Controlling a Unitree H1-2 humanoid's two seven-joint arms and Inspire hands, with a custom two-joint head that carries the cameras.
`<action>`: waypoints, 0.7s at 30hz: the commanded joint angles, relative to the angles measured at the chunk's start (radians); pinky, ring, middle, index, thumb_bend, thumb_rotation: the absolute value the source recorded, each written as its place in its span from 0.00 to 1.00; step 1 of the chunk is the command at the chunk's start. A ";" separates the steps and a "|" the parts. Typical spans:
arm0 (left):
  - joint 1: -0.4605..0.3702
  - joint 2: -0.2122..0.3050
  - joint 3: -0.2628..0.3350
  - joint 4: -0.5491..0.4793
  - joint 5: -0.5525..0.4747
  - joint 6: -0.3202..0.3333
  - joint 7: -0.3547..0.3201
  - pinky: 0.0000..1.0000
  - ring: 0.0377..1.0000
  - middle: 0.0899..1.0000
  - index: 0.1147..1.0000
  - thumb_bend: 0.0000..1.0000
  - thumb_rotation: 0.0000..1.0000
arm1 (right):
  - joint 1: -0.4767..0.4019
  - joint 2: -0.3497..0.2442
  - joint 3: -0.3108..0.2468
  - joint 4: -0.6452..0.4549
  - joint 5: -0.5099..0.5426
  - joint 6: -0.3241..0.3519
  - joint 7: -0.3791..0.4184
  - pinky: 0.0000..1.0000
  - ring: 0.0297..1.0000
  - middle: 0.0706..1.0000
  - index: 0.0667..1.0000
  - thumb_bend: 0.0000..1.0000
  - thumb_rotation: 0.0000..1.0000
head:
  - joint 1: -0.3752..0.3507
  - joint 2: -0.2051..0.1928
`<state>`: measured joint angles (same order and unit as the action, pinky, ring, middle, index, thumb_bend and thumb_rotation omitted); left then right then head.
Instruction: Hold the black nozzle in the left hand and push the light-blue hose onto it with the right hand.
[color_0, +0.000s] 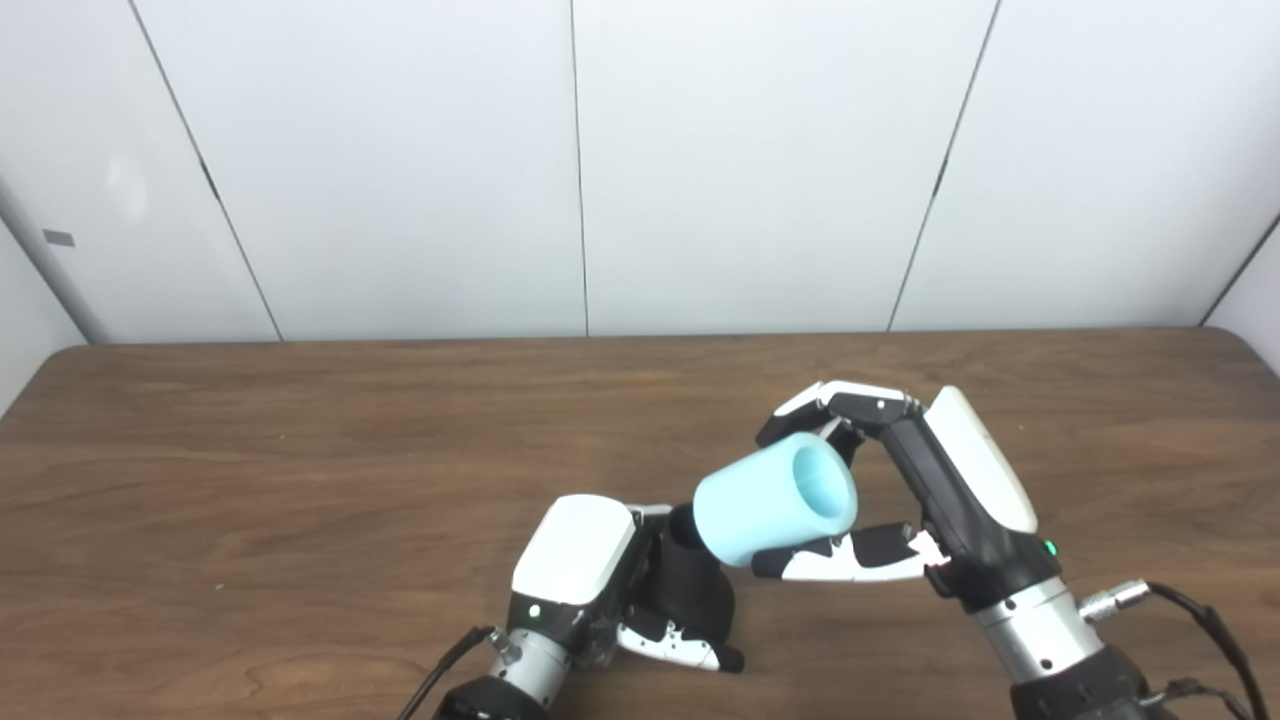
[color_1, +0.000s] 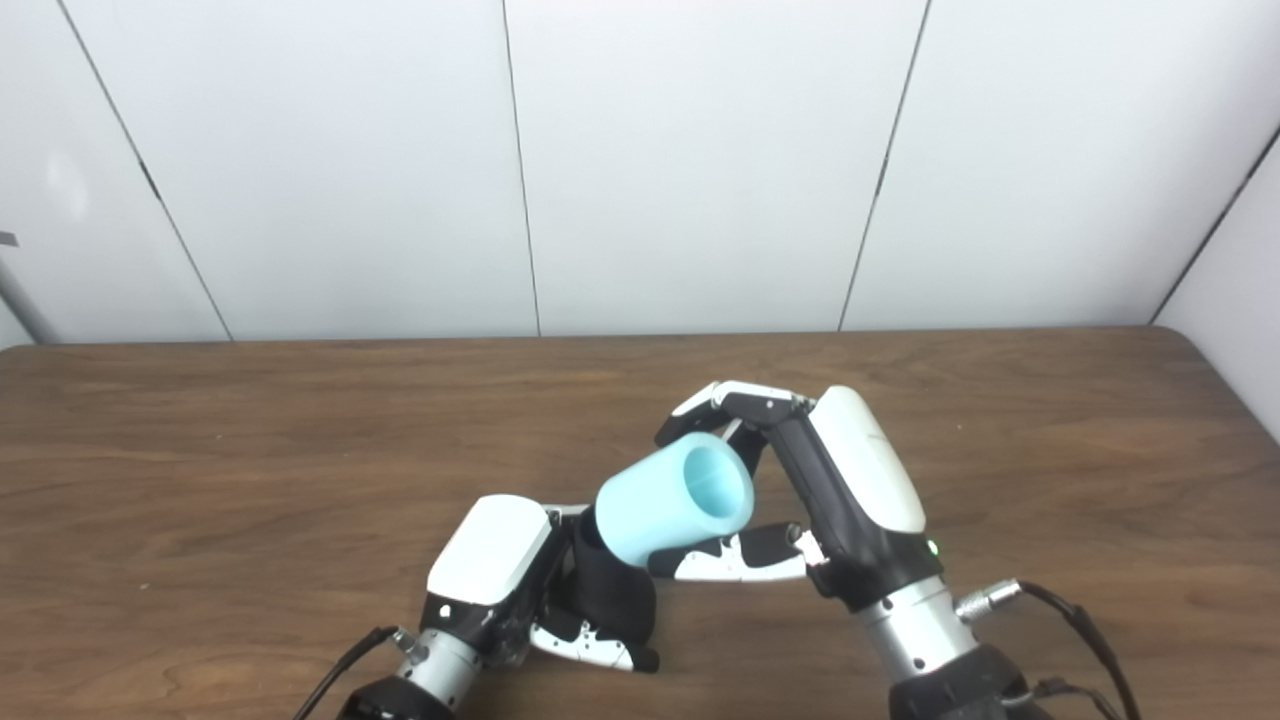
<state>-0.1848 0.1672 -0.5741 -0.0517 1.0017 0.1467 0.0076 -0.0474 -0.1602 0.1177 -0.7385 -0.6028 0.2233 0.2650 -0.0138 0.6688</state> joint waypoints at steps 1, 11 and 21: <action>0.058 0.012 -0.041 0.057 0.008 0.009 -0.089 0.29 0.35 0.37 0.42 0.52 0.00 | -0.009 0.011 -0.002 -0.013 0.002 -0.045 -0.034 0.32 0.36 0.47 0.48 0.51 0.00 | 0.000 0.001; 0.058 0.011 -0.043 0.055 0.008 0.014 -0.097 0.29 0.35 0.38 0.42 0.52 0.00 | 0.001 0.028 0.012 0.011 -0.019 -0.074 -0.048 0.33 0.36 0.47 0.49 0.51 0.00 | -0.003 0.001; 0.058 0.010 -0.052 0.057 0.018 0.019 -0.103 0.30 0.36 0.39 0.42 0.52 0.00 | 0.003 0.030 0.018 0.011 -0.050 -0.084 -0.045 0.33 0.36 0.47 0.48 0.52 0.00 | -0.003 0.005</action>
<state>-0.1851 0.1656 -0.5827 -0.0516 1.0036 0.1472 0.0072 -0.0240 -0.1288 0.1362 -0.7024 -0.6488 0.1858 0.2397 -0.0169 0.6734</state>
